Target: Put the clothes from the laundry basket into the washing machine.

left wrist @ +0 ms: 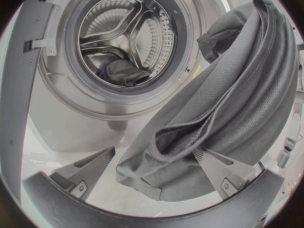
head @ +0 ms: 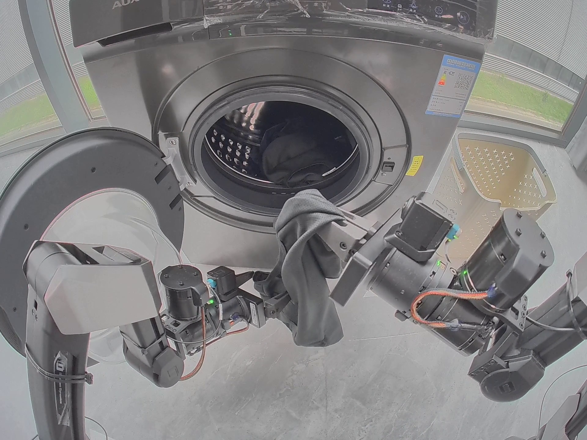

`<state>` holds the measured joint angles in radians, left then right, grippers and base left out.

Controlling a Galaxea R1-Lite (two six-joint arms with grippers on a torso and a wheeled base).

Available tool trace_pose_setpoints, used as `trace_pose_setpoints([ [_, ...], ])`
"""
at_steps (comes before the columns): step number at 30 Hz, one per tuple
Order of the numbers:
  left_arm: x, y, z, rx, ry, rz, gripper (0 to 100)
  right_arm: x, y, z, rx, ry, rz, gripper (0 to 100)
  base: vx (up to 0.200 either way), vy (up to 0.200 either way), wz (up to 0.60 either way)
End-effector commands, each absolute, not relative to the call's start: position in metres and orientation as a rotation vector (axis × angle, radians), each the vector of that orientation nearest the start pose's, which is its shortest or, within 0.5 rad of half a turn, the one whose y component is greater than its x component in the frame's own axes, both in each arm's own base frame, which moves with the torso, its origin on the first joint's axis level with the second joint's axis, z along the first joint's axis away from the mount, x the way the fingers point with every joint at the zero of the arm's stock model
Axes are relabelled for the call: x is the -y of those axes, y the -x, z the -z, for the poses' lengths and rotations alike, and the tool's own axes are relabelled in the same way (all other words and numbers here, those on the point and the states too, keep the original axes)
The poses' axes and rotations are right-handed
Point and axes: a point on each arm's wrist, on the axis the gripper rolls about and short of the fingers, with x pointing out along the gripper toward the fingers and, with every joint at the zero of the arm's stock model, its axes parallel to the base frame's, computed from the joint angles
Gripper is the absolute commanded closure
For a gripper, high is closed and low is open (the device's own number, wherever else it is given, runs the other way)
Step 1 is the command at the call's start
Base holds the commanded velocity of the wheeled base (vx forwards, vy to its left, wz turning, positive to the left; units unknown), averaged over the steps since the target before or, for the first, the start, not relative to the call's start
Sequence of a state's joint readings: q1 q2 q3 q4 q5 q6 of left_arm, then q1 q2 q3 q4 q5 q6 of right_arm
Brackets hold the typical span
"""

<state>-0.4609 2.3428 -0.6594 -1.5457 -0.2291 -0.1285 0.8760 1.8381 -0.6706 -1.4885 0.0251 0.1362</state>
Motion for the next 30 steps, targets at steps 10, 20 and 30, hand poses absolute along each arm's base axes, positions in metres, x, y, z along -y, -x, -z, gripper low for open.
trace_pose_setpoints([
  [10,0.172,-0.334,-0.015,-0.165,0.109,0.702,100,-0.242,-0.202,-0.188,0.234,-0.26,-0.911,100,0.0,0.0,0.0],
  [20,0.157,-0.326,-0.027,-0.149,0.052,0.676,100,-0.229,-0.216,-0.188,0.241,-0.253,-0.851,100,0.0,0.0,0.0],
  [30,0.143,-0.302,-0.068,-0.084,0.055,0.674,100,-0.214,-0.219,-0.182,0.226,-0.255,-0.811,100,0.0,0.0,0.0],
])
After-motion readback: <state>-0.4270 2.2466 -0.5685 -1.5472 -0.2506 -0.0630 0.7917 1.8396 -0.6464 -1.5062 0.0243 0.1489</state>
